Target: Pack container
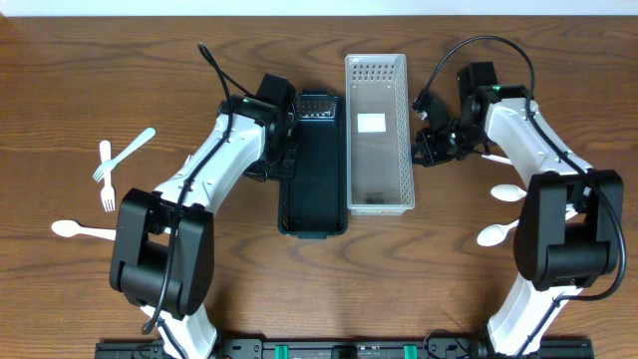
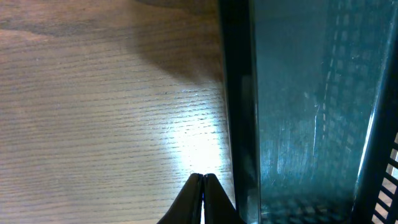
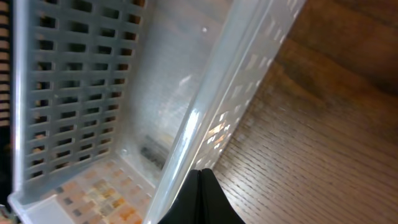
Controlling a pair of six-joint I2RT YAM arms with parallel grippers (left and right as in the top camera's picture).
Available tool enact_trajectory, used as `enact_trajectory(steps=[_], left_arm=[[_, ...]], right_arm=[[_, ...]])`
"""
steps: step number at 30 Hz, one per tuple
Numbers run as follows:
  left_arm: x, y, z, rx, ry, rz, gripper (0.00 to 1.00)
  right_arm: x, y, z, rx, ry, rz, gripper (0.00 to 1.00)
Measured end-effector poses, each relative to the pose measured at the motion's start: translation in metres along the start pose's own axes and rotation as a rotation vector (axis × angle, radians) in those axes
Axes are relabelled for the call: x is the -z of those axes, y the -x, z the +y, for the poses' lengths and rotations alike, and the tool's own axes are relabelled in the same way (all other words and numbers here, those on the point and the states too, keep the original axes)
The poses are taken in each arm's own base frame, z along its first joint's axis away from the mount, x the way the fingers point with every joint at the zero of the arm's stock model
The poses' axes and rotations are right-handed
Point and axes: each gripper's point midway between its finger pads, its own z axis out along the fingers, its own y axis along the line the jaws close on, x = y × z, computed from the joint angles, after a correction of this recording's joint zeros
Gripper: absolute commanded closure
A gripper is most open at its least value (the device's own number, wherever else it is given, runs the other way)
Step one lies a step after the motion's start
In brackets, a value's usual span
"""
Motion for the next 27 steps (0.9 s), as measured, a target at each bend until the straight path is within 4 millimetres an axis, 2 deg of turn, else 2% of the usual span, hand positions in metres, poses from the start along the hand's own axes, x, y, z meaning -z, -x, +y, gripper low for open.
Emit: enact_trajectory(steps=[4,7,10,13,16,18,20,24,27], left_arm=[[0.0,0.004,-0.002,0.003,-0.012,-0.014,0.94],[0.0,0.006,0.0,0.011,-0.018,-0.021,0.94],[0.001,0.009,0.009,0.039,-0.019,-0.025,0.94],[0.001,0.011,0.024,0.074,-0.007,-0.028,0.94],[0.002,0.013,0.038,0.108,0.009,-0.032,0.94],[0.002,0.013,0.049,0.133,0.017,-0.034,0.94],[0.003,0.013,0.06,0.164,0.024,-0.032,0.94],[0.009,0.011,0.081,0.243,0.033,-0.033,0.94],[0.032,0.015,0.094,0.281,0.033,-0.099,0.94]], right_arm=[[-0.001,-0.002,-0.015,-0.041,-0.098,0.018,0.98],[0.005,-0.003,-0.033,-0.122,-0.208,0.024,0.97],[0.024,0.008,-0.048,-0.177,-0.289,-0.01,0.96],[0.05,0.029,-0.052,-0.18,-0.347,-0.081,0.99],[0.079,0.046,-0.033,-0.139,-0.369,-0.146,0.99],[0.096,0.051,-0.006,-0.087,-0.367,-0.17,0.99],[0.106,0.046,0.026,-0.03,-0.355,-0.166,0.99],[0.103,0.022,0.069,0.036,-0.319,-0.081,0.99],[0.093,0.006,0.079,0.055,-0.305,-0.006,0.98]])
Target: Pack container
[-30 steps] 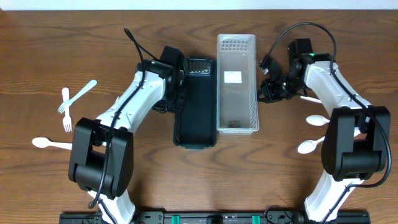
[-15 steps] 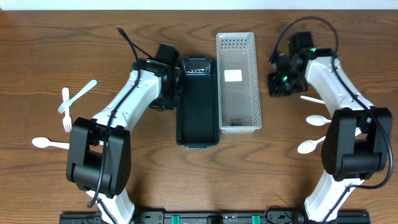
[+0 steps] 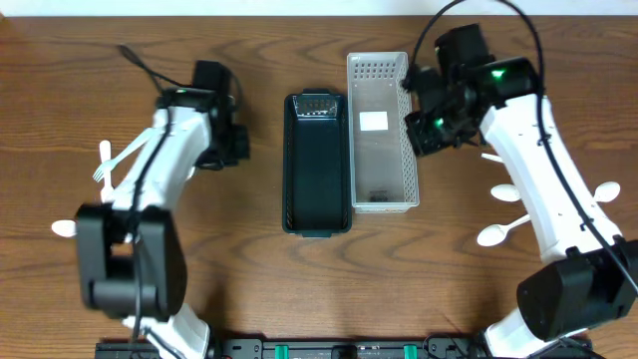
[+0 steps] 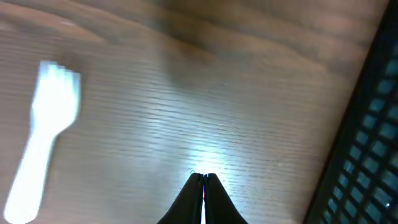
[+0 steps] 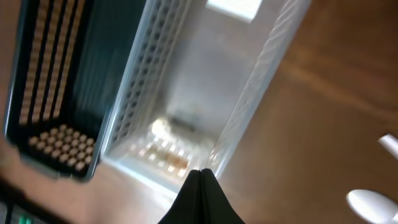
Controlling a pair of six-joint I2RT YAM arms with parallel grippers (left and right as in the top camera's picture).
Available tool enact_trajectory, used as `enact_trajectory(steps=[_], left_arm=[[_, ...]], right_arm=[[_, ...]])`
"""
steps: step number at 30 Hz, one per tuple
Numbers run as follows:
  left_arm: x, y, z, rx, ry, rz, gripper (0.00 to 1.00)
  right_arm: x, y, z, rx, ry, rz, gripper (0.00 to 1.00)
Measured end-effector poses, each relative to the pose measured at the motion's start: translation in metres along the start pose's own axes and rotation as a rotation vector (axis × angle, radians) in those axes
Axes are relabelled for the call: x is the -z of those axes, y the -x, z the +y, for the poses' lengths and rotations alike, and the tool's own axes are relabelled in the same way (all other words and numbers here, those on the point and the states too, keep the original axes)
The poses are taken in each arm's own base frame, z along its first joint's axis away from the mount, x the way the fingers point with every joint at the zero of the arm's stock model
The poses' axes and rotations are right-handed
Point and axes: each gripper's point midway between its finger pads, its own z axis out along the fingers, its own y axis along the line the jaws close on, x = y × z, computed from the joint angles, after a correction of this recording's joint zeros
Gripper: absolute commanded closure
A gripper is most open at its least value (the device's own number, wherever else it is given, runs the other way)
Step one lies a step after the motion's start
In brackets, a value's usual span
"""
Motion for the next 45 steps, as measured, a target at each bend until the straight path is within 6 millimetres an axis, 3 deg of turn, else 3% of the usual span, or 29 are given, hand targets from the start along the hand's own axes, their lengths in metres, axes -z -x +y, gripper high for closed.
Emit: enact_trajectory(steps=[7,11,18,23,27,33,35,39,41,43,44,45], left_arm=[[0.105,0.016,0.013,0.038,-0.034,-0.299,0.94],[0.139,0.011,0.014,0.04,-0.045,-0.384,0.94],[0.14,0.001,0.019,0.046,-0.024,-0.358,0.94],[0.139,0.0,0.02,0.047,-0.02,-0.356,0.94],[0.139,0.0,0.02,0.047,-0.02,-0.356,0.94],[0.139,0.0,0.02,0.047,-0.02,-0.354,0.91],[0.139,0.0,0.02,0.042,-0.019,-0.353,0.71],[0.139,0.0,0.02,0.055,-0.019,-0.352,0.51],[0.139,0.0,0.02,0.056,-0.018,-0.353,0.45],[0.139,0.0,0.021,0.061,-0.019,-0.353,0.45],[0.139,0.0,0.021,0.061,-0.019,-0.353,0.45],[0.139,-0.001,0.021,0.061,-0.019,-0.352,0.44]], right_arm=[[-0.027,-0.022,0.018,0.053,0.021,0.082,0.98],[-0.05,-0.031,0.029,0.092,0.036,0.103,0.98],[-0.09,-0.069,0.036,0.116,0.051,0.195,0.99],[-0.103,-0.093,0.037,0.116,0.056,0.258,0.99],[-0.105,-0.097,0.039,0.117,0.061,0.267,0.98],[-0.108,-0.087,0.04,0.126,0.067,0.226,0.96],[-0.109,-0.081,0.04,0.131,0.067,0.2,0.96],[-0.108,-0.06,0.037,0.121,0.038,0.126,0.92],[-0.097,-0.038,0.028,0.091,-0.012,0.077,0.89],[-0.072,-0.002,0.013,0.047,-0.08,-0.017,0.88],[-0.057,0.013,0.006,0.021,-0.109,-0.063,0.71],[-0.039,0.028,-0.002,-0.018,-0.141,-0.109,0.42]])
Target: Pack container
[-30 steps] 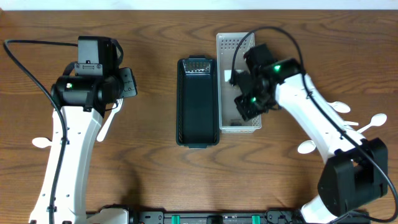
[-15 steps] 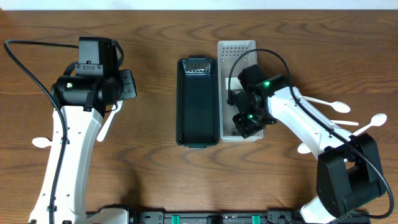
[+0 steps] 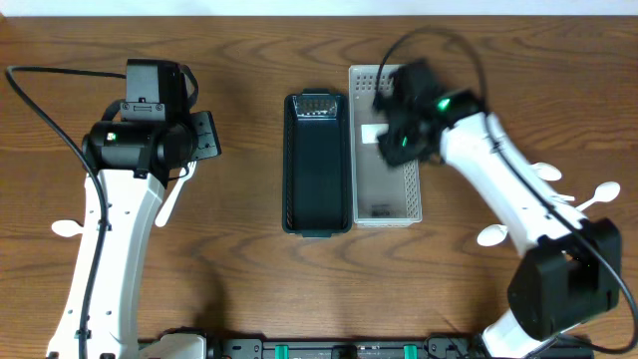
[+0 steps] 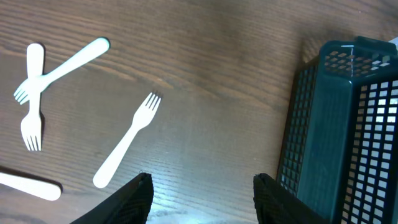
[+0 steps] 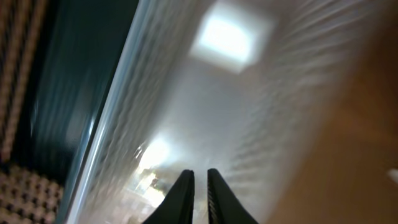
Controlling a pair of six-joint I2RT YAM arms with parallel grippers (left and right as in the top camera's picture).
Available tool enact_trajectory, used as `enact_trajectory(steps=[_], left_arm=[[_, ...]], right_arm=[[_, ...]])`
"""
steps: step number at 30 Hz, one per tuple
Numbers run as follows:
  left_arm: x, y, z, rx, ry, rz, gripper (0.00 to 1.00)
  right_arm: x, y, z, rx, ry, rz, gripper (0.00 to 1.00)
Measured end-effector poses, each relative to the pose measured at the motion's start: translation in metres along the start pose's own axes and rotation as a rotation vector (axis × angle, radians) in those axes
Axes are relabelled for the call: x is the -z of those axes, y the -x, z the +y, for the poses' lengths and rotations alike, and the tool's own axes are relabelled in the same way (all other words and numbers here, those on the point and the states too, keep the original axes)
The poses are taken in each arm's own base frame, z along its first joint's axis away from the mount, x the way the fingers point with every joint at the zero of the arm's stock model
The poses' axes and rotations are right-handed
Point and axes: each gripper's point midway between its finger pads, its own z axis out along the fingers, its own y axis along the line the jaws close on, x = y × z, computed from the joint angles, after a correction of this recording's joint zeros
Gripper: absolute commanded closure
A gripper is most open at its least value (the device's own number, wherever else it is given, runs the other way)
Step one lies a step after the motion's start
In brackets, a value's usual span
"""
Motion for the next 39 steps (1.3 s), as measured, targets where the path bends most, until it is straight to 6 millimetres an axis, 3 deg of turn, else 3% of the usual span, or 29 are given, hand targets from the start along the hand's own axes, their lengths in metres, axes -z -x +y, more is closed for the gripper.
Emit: enact_trajectory(steps=[1,3,6,8,11,15,17,20,22,24,26,28,30,35,39], left_arm=[[0.0,0.0,0.0,0.0,0.001,0.001,0.44],[0.0,-0.002,0.001,0.0,0.003,0.007,0.44],[0.0,-0.004,0.001,-0.001,0.005,0.015,0.44],[0.0,-0.005,0.001,-0.001,0.006,0.02,0.44],[0.0,-0.006,0.002,-0.001,0.006,0.022,0.43],[0.0,-0.006,0.002,-0.001,0.007,0.023,0.43],[0.0,-0.006,0.002,-0.001,0.007,0.023,0.43],[0.0,-0.006,0.002,-0.001,0.007,0.023,0.43],[0.0,-0.006,0.002,-0.001,0.007,0.023,0.43],[0.0,-0.006,0.002,-0.001,0.007,0.023,0.43],[0.0,-0.006,0.002,-0.001,0.007,0.024,0.43],[0.0,-0.006,0.002,-0.001,0.007,0.025,0.43],[0.0,-0.007,0.002,-0.001,0.008,0.029,0.43],[0.0,-0.008,0.002,-0.001,0.009,0.032,0.43],[0.0,-0.008,0.002,-0.001,0.009,0.033,0.43]], right_arm=[[0.02,0.021,-0.015,-0.045,-0.04,-0.062,0.29],[0.058,0.046,-0.045,-0.142,-0.112,-0.146,0.28],[0.101,0.049,-0.092,-0.317,-0.2,-0.191,0.18],[0.119,0.029,-0.127,-0.477,-0.258,-0.164,0.09],[0.128,-0.013,-0.173,-0.694,-0.329,-0.078,0.01],[0.125,-0.06,-0.227,-0.933,-0.382,-0.018,0.01],[0.114,-0.074,-0.241,-1.025,-0.373,-0.006,0.01],[0.091,-0.08,-0.252,-1.147,-0.315,-0.031,0.01],[0.077,-0.079,-0.251,-1.22,-0.261,-0.044,0.02],[0.063,-0.077,-0.247,-1.3,-0.211,-0.055,0.12],[0.052,-0.078,-0.244,-1.377,-0.182,-0.06,0.1],[0.042,-0.086,-0.242,-1.468,-0.184,-0.046,0.02],[0.031,-0.101,-0.241,-1.577,-0.218,-0.018,0.01],[0.01,-0.137,-0.238,-1.846,-0.306,0.036,0.09],[0.005,-0.148,-0.241,-1.978,-0.337,0.028,0.11]])
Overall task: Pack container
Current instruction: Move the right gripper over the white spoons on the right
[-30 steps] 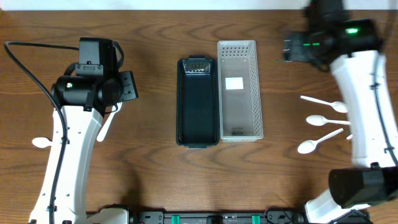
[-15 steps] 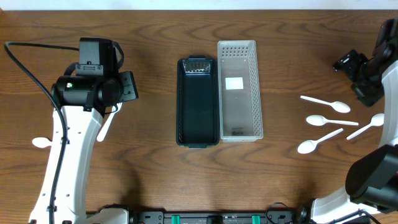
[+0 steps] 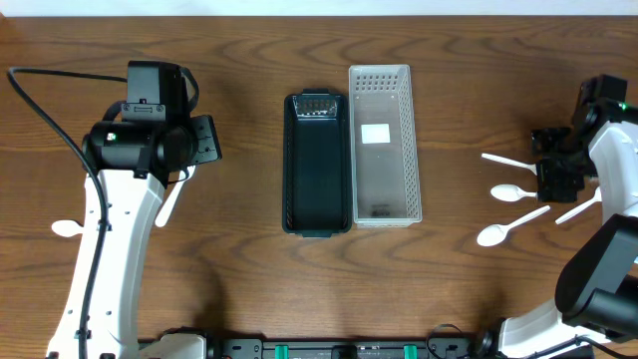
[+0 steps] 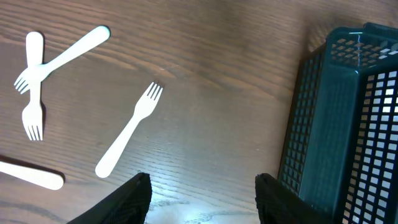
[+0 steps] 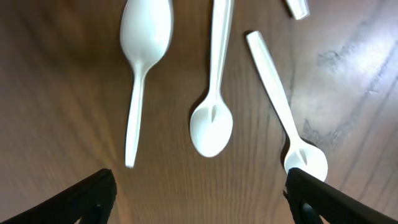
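A dark green basket (image 3: 317, 165) and a clear basket (image 3: 384, 145) lie side by side at mid-table, both empty. White forks (image 4: 127, 130) lie left of the dark basket (image 4: 348, 124), two of them crossed (image 4: 34, 81). My left gripper (image 3: 204, 140) hangs open above the wood between the forks and the basket, holding nothing (image 4: 205, 205). White spoons (image 3: 510, 192) lie at the right. My right gripper (image 3: 555, 165) hovers open over them (image 5: 202, 199), with three spoons (image 5: 213, 93) just ahead of its fingertips.
A lone spoon (image 3: 70, 228) lies at the far left, its handle (image 4: 31, 174) showing in the left wrist view. Another spoon (image 3: 578, 207) lies near the right table edge. Bare wood surrounds both baskets.
My right gripper was over the clear basket with its fingers barely parted; it now hangs wide open over the spoons at the right. The left arm has not moved.
Both grippers were shut low beside the baskets, left at the dark one, right at the clear one. Then both were farther from the baskets, still shut. Then the left hung open near the forks, the right over the clear basket. Now the right is open above the spoons.
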Controlling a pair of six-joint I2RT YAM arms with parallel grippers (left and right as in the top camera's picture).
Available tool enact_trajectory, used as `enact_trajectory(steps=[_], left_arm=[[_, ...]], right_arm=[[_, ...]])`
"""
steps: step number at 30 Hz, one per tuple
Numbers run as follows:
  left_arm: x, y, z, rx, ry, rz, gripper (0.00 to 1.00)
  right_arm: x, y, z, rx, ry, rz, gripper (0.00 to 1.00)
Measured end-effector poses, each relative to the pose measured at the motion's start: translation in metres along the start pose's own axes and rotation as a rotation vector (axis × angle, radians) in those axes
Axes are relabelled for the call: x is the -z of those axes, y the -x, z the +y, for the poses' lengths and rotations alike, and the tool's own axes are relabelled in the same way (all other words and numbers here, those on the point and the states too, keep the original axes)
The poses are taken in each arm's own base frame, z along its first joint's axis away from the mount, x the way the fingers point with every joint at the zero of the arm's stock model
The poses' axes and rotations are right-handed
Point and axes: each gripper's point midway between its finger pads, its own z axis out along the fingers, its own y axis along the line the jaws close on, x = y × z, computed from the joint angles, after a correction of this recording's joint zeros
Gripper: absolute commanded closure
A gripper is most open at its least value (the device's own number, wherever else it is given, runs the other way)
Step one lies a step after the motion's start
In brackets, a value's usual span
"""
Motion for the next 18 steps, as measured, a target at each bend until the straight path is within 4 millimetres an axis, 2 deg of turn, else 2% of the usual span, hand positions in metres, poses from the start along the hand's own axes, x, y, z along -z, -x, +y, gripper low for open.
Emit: enact_trajectory(steps=[5,13,18], left_arm=[[0.0,0.0,0.0,0.0,0.0,0.0,0.43],[0.0,0.0,0.0,0.0,0.0,0.0,0.43],[0.0,0.0,0.0,0.0,0.0,0.0,0.43]], right_arm=[[0.0,0.006,0.016,-0.074,0.07,-0.015,0.01],[-0.003,0.006,0.028,-0.106,0.108,-0.004,0.01],[-0.024,0.001,0.03,-0.108,0.052,0.036,0.01]])
